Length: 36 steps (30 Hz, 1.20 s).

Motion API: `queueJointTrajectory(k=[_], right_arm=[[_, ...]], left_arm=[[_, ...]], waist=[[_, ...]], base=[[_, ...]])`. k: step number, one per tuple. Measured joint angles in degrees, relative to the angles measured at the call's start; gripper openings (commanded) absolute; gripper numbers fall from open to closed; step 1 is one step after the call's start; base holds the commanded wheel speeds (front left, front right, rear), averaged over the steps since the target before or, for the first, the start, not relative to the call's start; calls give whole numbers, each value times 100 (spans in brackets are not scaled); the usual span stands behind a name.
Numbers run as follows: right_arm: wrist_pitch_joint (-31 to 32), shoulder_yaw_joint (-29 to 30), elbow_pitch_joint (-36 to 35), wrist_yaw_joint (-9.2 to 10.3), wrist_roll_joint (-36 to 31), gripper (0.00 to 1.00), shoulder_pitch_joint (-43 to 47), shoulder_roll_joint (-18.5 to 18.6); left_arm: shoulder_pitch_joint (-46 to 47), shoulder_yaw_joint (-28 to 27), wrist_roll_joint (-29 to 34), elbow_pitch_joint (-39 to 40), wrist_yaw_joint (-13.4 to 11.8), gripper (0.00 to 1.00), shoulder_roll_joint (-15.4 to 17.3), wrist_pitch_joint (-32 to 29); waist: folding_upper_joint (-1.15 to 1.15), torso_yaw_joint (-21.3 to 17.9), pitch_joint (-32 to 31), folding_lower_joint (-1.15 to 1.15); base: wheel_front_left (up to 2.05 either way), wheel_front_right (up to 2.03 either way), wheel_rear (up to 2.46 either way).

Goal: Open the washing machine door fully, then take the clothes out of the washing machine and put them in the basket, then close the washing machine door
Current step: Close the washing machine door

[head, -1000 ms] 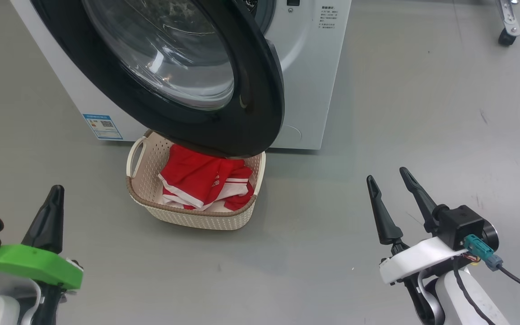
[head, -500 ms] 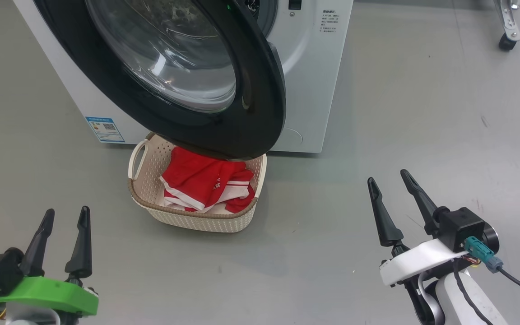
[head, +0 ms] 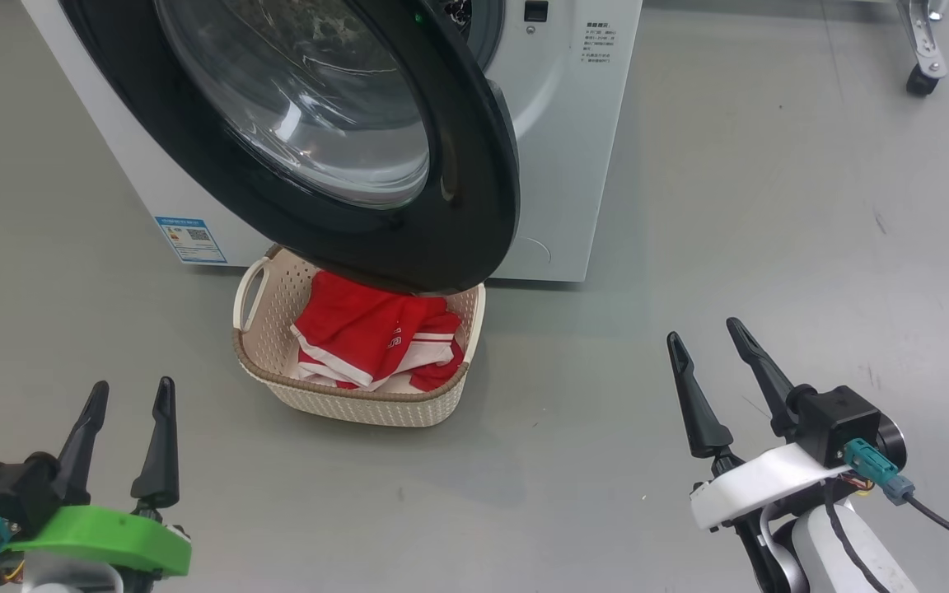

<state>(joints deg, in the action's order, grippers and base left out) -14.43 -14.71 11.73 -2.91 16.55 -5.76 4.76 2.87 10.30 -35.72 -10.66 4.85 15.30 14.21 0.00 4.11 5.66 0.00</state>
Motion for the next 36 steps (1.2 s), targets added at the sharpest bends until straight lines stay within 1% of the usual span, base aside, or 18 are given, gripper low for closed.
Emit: queueJointTrajectory(k=[14,16,36], right_arm=[[0,3,7,-24,-18,100,10,-30],[0,3,8,-53,-18,100,10,-32],[0,31,4,-54,-51,100,35,-58]], left_arm=[[-62,8,257,2,1,100,-70,5],[-63,8,266,2,1,100,-83,7],[-73,-100,481,119,10,100,-219,7]], waist=[[0,-23,-38,0],[0,-27,-42,0],[0,-33,-32,0]], base=[[0,0,0],[0,0,0],[0,0,0]])
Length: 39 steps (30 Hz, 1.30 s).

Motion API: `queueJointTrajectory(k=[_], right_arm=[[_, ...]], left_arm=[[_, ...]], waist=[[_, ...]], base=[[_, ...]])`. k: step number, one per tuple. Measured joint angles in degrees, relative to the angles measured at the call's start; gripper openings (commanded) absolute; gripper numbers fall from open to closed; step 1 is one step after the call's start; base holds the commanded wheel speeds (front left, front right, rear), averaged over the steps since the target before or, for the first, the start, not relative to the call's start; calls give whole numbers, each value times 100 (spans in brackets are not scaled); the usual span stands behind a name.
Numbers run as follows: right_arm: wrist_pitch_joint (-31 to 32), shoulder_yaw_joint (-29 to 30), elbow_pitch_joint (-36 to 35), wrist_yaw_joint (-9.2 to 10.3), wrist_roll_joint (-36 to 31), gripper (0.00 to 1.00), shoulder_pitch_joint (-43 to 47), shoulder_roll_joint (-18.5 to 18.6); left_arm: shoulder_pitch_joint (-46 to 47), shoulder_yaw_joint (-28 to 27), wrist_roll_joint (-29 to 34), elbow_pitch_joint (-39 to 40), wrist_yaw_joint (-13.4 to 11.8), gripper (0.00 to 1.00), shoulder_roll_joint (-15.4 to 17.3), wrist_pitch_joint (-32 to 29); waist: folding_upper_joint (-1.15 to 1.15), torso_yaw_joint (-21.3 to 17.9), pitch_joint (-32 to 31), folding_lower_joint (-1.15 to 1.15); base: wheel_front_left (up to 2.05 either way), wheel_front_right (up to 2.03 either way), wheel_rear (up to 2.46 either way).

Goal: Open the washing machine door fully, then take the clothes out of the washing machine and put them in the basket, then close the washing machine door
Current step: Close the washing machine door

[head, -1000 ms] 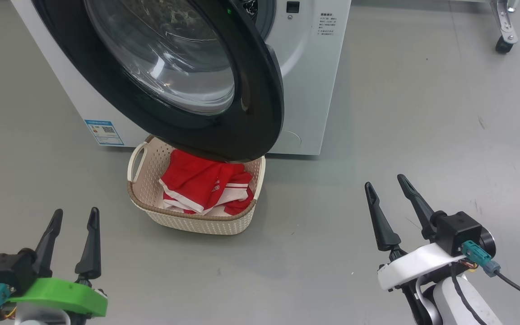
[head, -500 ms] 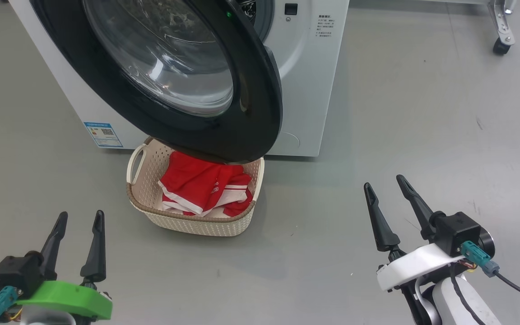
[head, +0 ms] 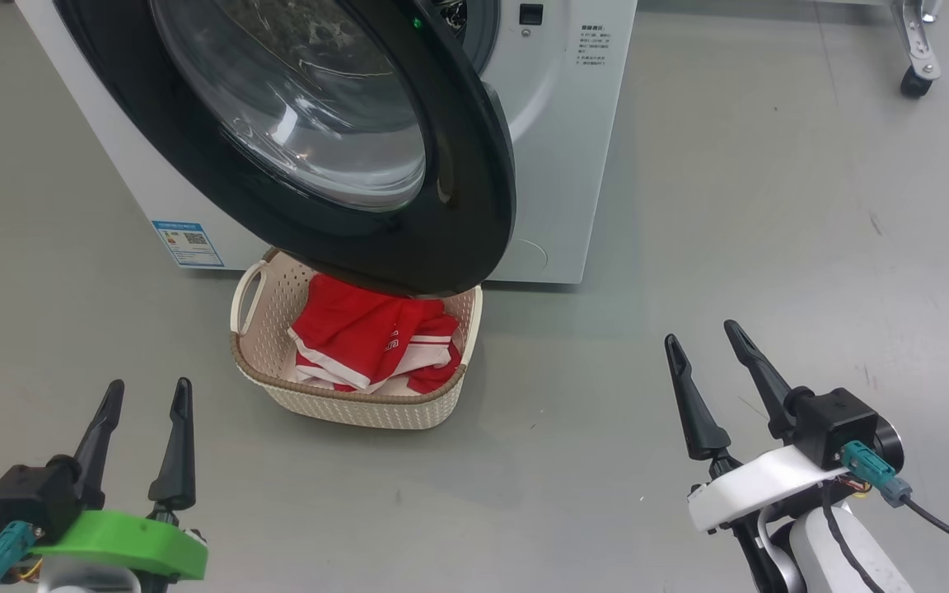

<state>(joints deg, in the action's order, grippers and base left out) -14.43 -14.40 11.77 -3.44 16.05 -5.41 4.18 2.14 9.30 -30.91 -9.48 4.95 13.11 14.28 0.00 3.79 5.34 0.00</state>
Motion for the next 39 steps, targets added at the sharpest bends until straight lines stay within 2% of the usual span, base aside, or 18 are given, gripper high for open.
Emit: queueJointTrajectory(k=[4,5,6,7,9,14,20,27,33,39], right_arm=[[0,18,0,-1,0,100,0,-8],[0,20,0,-1,-1,96,0,-9],[0,23,-1,-1,-1,96,0,-10],[0,29,-4,-1,-2,56,0,-10],[0,43,-31,-1,-8,0,0,-11],[-1,57,-196,-4,-135,0,-6,34],[-1,-193,-313,-162,-304,0,-208,194],[44,-713,-335,-300,-554,0,-711,307],[227,-1087,-326,-354,-670,0,-1171,432],[394,-1221,-286,-354,-739,0,-1731,584]], left_arm=[[-2,-9,34,9,16,100,-18,0],[-2,-10,34,9,18,100,-22,0],[-3,-11,35,10,22,100,-25,1],[-3,-16,42,10,26,100,-31,1],[-4,-22,51,16,38,100,-46,1],[-4,20,93,71,48,100,-104,16],[21,93,127,116,88,100,-158,16],[130,180,137,138,101,100,-265,16],[268,298,185,151,138,100,-328,16],[492,371,194,204,145,100,-397,16]], waist=[[0,7,15,0],[0,9,19,0],[0,12,25,0],[0,14,31,0],[0,20,46,0],[0,60,144,0],[0,172,326,0],[0,400,555,0],[0,613,806,0],[0,839,1119,0]], base=[[0,0,0],[0,0,0],[0,0,0],[0,0,0],[0,0,0],[0,0,0],[0,0,0],[0,0,0],[0,0,0],[0,0,0]])
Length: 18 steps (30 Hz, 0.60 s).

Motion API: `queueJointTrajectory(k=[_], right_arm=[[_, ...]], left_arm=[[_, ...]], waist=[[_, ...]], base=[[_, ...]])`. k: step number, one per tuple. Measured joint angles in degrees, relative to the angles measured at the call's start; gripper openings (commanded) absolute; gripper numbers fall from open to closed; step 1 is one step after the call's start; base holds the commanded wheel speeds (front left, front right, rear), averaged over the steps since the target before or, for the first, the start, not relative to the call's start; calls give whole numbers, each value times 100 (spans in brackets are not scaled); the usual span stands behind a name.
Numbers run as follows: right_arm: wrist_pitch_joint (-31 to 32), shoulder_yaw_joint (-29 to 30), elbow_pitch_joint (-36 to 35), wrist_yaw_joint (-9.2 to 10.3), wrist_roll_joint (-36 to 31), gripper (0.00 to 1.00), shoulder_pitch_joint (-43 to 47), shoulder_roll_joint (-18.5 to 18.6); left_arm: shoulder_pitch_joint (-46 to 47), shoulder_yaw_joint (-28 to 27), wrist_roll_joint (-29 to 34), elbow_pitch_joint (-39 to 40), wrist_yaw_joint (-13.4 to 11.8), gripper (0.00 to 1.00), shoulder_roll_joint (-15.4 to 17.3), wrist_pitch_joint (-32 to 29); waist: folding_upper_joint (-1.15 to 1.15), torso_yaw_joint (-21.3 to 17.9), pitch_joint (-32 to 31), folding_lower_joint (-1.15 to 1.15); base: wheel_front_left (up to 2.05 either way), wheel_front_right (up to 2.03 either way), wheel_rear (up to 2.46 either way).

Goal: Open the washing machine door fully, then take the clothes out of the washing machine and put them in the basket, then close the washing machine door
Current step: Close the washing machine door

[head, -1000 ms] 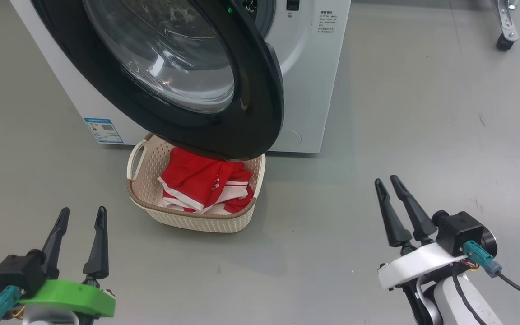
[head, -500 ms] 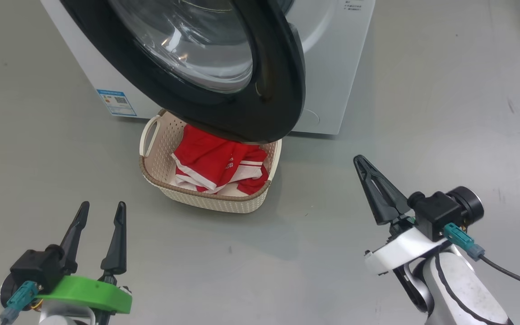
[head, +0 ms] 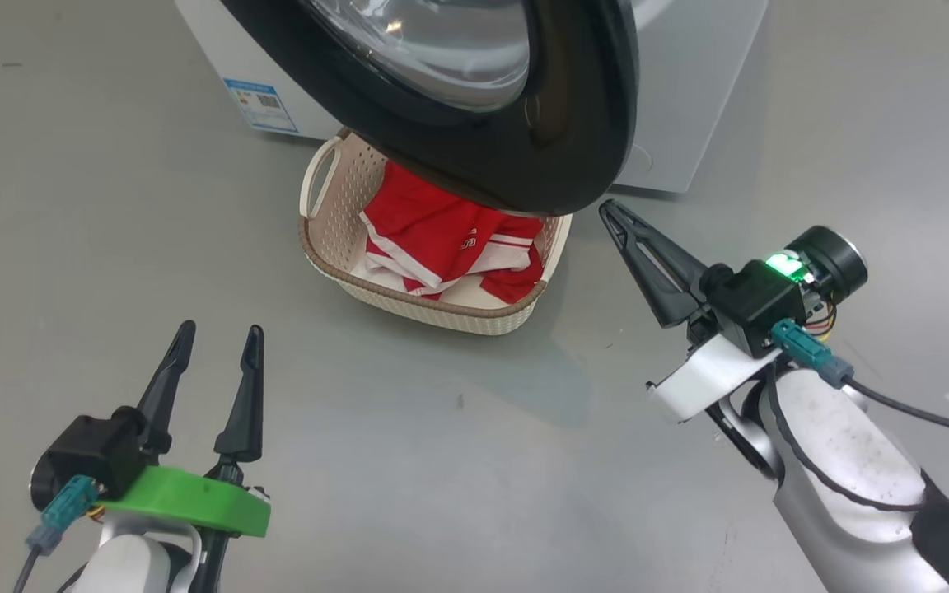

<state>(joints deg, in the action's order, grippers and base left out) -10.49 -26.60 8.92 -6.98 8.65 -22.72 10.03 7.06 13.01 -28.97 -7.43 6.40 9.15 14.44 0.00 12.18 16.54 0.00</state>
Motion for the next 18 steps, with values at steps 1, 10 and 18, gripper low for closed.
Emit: queueJointTrajectory(k=[1,10,18], right_arm=[[21,-11,19,-1,-16,0,-86,33],[230,-54,174,-1,-30,0,-815,286],[263,49,314,-1,-2,0,-1329,505]], left_arm=[[35,35,44,1,3,100,-3,0],[356,111,82,20,46,100,-233,0],[591,119,82,11,47,100,-370,0]], waist=[[0,39,55,0],[0,382,571,0],[0,630,985,0]], base=[[0,0,0],[0,0,0],[0,0,0]])
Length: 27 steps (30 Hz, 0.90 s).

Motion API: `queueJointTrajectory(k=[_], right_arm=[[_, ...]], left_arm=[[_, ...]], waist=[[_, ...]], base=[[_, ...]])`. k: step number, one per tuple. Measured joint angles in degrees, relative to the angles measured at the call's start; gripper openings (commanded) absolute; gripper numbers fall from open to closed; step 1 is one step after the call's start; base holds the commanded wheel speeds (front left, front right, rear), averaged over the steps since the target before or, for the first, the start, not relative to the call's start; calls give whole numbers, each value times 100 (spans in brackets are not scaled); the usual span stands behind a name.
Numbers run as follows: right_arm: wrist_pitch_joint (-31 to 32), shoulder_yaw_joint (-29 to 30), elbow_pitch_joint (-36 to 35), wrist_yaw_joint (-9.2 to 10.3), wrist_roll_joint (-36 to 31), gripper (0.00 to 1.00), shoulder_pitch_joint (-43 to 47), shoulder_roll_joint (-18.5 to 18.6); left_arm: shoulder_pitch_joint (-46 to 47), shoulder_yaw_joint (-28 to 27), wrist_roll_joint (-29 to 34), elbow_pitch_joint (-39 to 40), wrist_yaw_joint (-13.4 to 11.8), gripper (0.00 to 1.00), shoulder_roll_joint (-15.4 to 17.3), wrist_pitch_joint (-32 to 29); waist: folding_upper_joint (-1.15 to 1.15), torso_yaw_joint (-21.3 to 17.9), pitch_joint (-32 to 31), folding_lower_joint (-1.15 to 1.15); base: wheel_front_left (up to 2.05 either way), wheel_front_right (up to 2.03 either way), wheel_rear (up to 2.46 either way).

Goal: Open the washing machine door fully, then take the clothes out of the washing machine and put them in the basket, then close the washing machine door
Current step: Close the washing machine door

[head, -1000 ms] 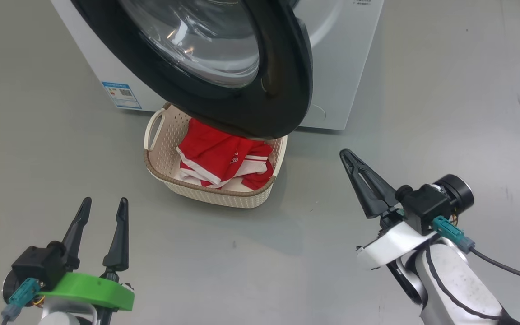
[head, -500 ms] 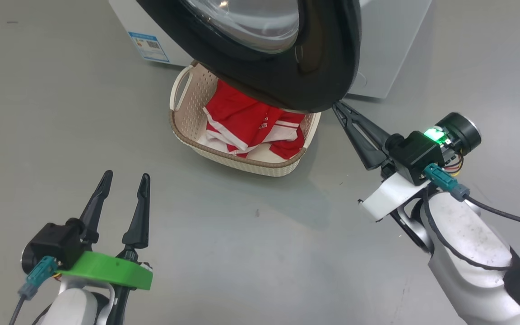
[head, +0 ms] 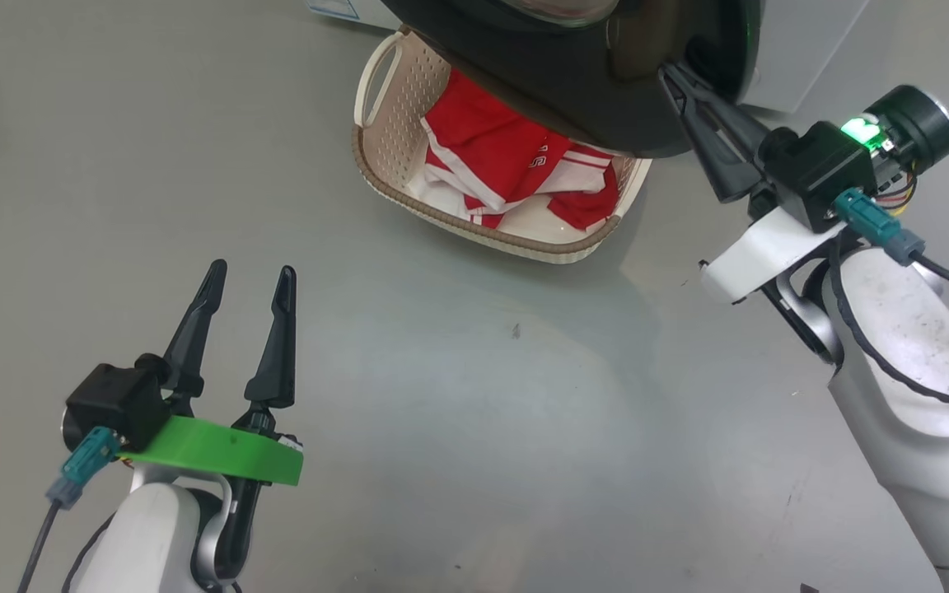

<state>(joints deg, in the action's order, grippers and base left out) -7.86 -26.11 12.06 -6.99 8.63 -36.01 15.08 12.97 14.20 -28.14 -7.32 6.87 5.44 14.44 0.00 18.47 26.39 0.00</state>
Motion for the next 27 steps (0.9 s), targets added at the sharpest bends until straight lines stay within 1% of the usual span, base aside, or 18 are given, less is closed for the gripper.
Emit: queueJointTrajectory(k=[3,6,10,20,27], right_arm=[[8,42,38,-5,70,0,-205,74],[8,147,89,-51,171,0,-353,100],[59,282,144,-51,230,0,-641,212],[286,544,141,-52,243,0,-1488,576],[442,657,137,-52,243,0,-2047,749]], left_arm=[[86,-1,0,-10,0,100,-57,0],[134,-9,0,-26,1,100,-75,0],[194,23,0,-77,1,100,-103,0],[475,90,-10,-74,5,100,-220,0],[610,178,-67,-76,5,100,-267,0]], waist=[[0,92,174,0],[0,139,292,0],[0,175,483,0],[0,230,918,0],[0,295,1211,0]], base=[[0,0,0],[0,0,0],[0,0,0],[0,0,0],[0,0,0]])
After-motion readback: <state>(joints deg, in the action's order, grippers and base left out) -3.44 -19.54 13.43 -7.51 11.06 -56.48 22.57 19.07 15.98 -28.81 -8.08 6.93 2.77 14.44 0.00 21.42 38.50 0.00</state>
